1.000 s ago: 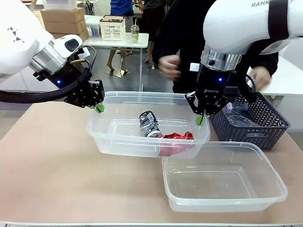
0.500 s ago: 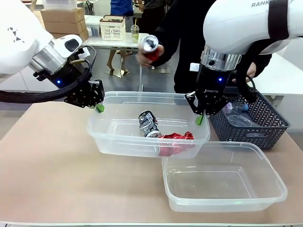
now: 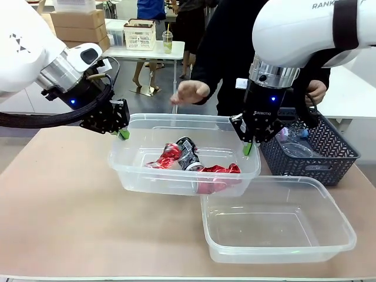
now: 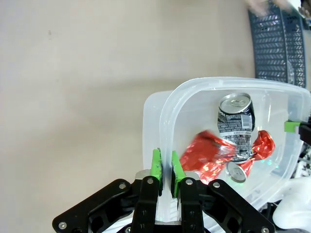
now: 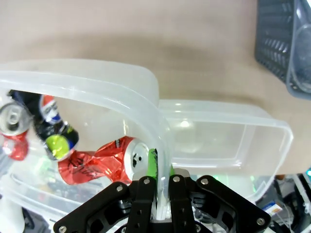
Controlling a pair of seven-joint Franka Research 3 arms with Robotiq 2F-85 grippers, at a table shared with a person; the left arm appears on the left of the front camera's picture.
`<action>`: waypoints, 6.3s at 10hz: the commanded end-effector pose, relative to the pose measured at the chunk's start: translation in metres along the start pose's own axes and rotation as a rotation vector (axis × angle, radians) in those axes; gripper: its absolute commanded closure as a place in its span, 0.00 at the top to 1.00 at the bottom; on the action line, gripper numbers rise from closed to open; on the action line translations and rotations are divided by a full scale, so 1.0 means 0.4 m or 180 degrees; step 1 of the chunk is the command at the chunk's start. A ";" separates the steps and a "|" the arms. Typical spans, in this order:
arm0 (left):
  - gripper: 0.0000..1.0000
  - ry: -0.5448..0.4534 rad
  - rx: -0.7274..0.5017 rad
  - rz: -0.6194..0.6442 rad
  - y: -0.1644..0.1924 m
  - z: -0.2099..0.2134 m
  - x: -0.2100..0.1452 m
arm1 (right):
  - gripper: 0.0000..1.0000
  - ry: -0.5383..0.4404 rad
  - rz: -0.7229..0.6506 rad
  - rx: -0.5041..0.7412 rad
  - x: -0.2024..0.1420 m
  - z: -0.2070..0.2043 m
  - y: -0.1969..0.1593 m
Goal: Sort the waste into each basket.
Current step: Offer the picked Organizing box to the human, then release the Organizing box you were holding, then pick up the Organizing box on the right side of the table and lift it.
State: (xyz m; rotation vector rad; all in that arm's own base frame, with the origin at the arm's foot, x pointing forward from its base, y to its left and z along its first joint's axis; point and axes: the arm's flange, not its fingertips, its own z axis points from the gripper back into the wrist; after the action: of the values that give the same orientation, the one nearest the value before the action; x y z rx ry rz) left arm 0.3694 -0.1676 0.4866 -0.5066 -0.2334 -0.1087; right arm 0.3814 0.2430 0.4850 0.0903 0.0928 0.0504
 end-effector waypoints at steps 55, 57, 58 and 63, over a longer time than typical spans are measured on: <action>1.00 0.0470 -0.0151 -0.0831 -0.087 -0.021 0.070 | 1.00 -0.1007 0.0187 0.0244 -0.149 0.088 -0.332; 1.00 0.0975 -0.0296 -0.1015 -0.175 -0.234 0.114 | 1.00 -0.0743 0.0434 -0.1237 -0.129 -0.002 -0.318; 1.00 0.0521 -0.0316 -0.0935 -0.119 -0.031 0.018 | 1.00 -0.0986 0.0279 0.0393 -0.147 0.059 -0.360; 1.00 0.0929 -0.0204 0.0460 -0.243 -0.308 -0.016 | 1.00 0.0097 0.0118 -0.0823 -0.222 -0.154 -0.422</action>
State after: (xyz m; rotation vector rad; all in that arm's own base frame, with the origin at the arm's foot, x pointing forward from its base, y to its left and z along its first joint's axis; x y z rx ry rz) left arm 0.3796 -0.2780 0.4416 -0.5302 -0.0182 -0.1886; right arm 0.3138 0.0886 0.4441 -0.0834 0.0098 0.1405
